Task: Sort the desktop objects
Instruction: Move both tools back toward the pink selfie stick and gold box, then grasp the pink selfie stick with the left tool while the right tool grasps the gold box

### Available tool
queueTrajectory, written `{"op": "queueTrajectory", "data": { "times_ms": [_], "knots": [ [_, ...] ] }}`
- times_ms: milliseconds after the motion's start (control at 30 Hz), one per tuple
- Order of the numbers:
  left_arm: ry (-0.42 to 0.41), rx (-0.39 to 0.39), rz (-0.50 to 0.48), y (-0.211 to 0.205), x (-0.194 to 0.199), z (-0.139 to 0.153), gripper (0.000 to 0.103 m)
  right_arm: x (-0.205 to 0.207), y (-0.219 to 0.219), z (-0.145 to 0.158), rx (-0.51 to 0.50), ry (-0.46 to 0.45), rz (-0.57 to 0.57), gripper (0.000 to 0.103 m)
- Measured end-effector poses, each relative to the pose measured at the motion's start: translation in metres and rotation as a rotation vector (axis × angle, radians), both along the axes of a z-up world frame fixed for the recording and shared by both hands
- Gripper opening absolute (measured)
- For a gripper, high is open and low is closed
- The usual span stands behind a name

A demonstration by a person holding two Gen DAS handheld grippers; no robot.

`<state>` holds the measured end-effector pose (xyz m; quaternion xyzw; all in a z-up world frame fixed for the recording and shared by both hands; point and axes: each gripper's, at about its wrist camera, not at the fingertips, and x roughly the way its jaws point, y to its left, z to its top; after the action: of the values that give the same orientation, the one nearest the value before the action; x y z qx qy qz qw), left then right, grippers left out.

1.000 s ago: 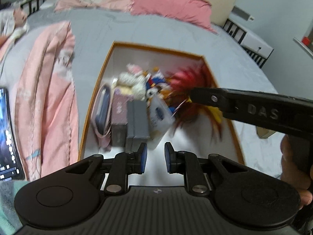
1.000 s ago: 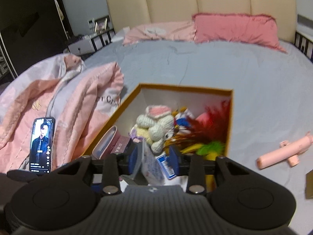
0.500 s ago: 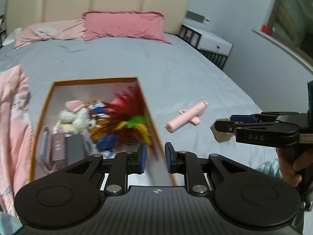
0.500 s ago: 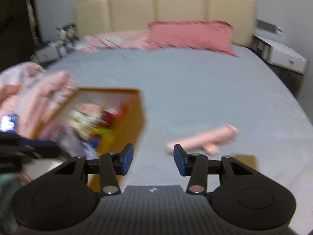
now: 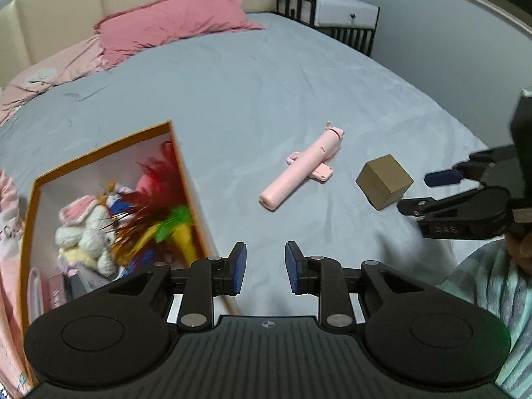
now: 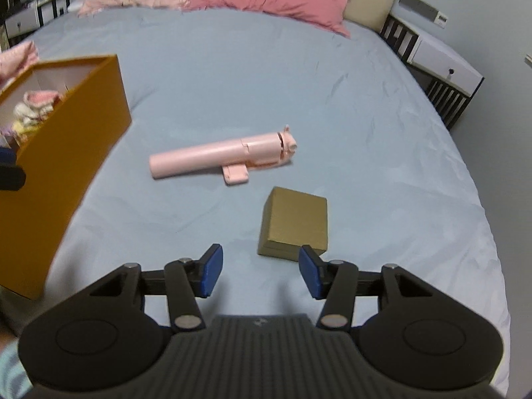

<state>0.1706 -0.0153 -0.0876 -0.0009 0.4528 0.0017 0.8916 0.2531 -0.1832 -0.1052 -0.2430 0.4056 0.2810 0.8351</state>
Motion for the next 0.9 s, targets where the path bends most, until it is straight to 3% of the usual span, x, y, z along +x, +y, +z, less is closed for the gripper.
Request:
{"op": "queueTrajectory", "data": {
  "times_ms": [67, 333, 700, 800, 900],
  "knots": [
    [0.017, 0.013, -0.009, -0.005, 0.008, -0.003, 0.029, 0.01, 0.006, -0.007, -0.041, 0.009, 0.02, 0.063],
    [0.07, 0.035, -0.017, -0.015, 0.033, -0.019, 0.029, 0.05, 0.027, -0.038, -0.172, 0.049, 0.047, 0.064],
    [0.094, 0.018, 0.002, -0.006, 0.054, -0.03, 0.029, 0.055, 0.046, -0.062, -0.324, -0.071, 0.136, 0.074],
    [0.089, -0.008, 0.018, -0.001, 0.054, -0.029, 0.029, 0.049, 0.051, -0.076, -0.429, -0.131, 0.165, 0.074],
    [0.091, -0.015, 0.029, 0.004, 0.054, -0.027, 0.029, 0.051, 0.048, -0.072, -0.412, -0.132, 0.154, 0.071]
  ]
}}
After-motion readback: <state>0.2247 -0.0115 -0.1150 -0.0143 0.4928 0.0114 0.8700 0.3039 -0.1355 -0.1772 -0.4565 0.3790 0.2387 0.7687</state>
